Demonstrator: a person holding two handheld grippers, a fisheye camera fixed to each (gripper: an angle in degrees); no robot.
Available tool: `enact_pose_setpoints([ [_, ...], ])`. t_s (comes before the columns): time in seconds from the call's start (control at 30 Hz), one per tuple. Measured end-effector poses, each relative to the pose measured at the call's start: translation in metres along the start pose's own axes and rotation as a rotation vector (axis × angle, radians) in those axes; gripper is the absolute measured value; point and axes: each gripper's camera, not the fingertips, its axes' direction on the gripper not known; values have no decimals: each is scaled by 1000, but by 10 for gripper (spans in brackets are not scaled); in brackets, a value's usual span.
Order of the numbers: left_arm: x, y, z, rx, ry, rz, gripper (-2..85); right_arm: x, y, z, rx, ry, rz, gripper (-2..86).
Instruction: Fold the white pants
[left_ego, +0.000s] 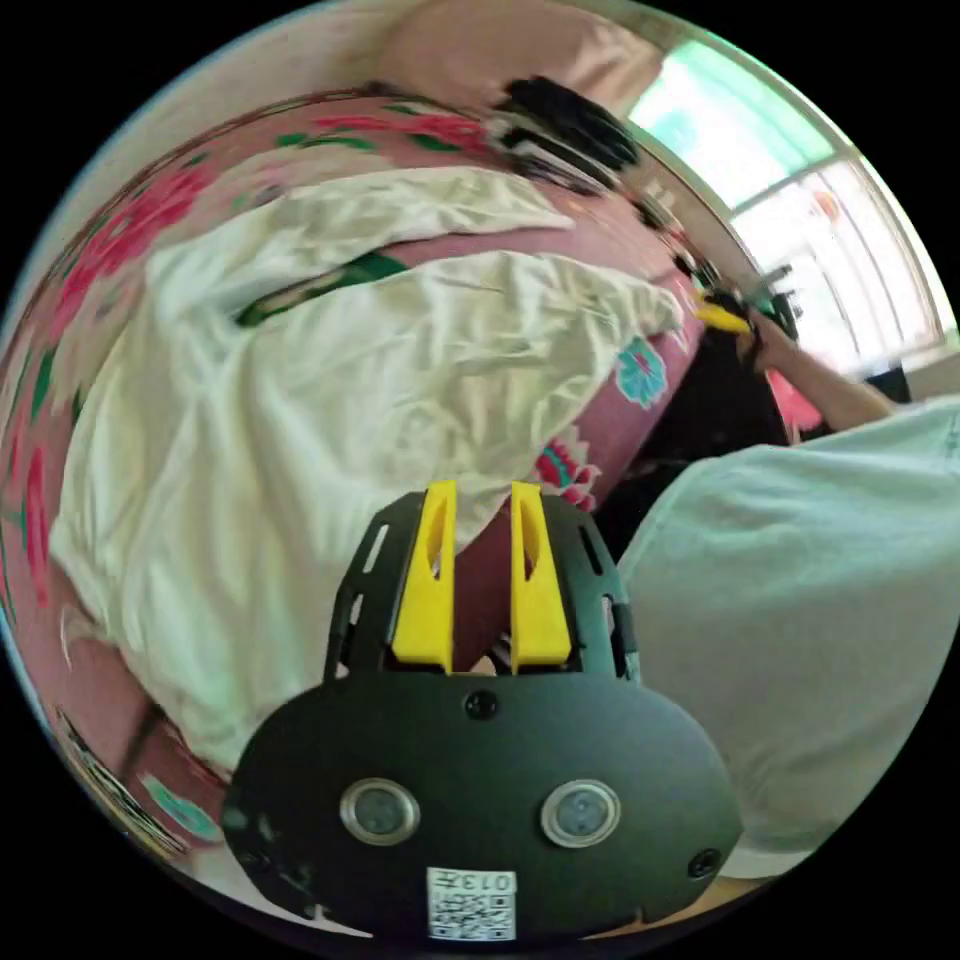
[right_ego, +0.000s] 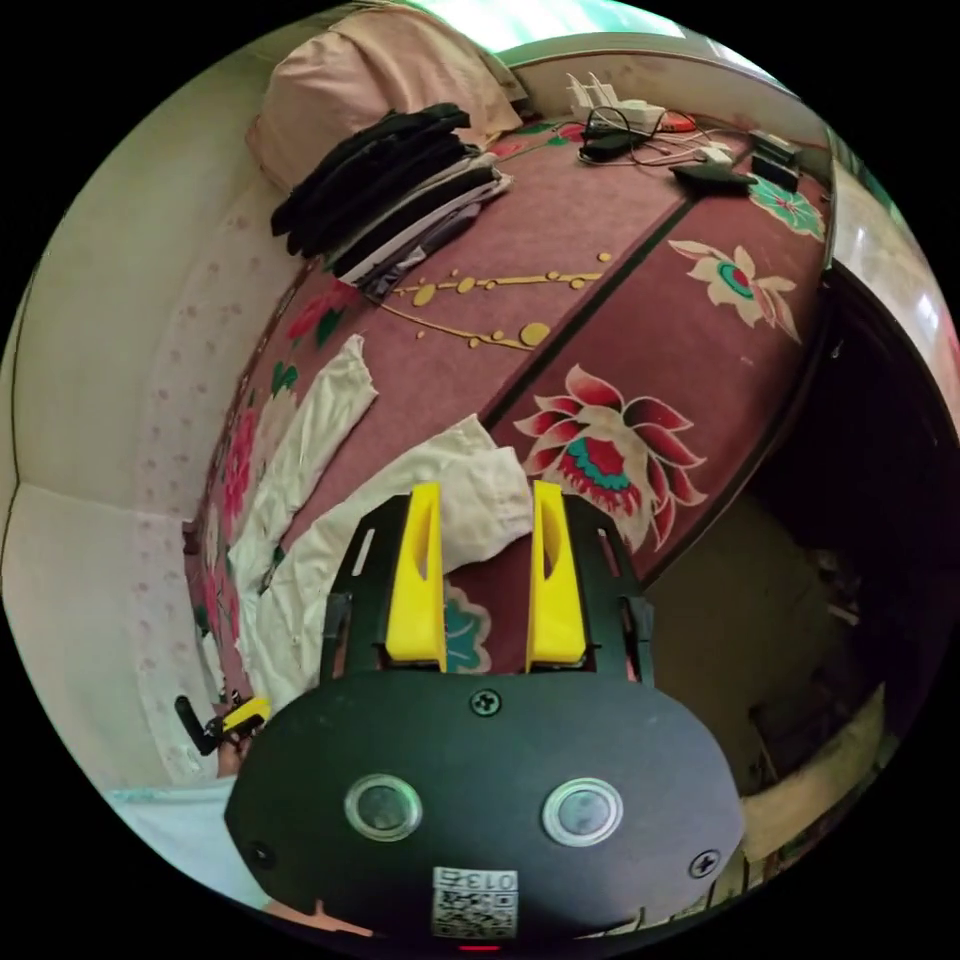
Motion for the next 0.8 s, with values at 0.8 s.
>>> enact_pose_setpoints([
  [0.8,123,-42,192,-227,-25,260,48,108,21,-32,-66,114,-158,44],
])
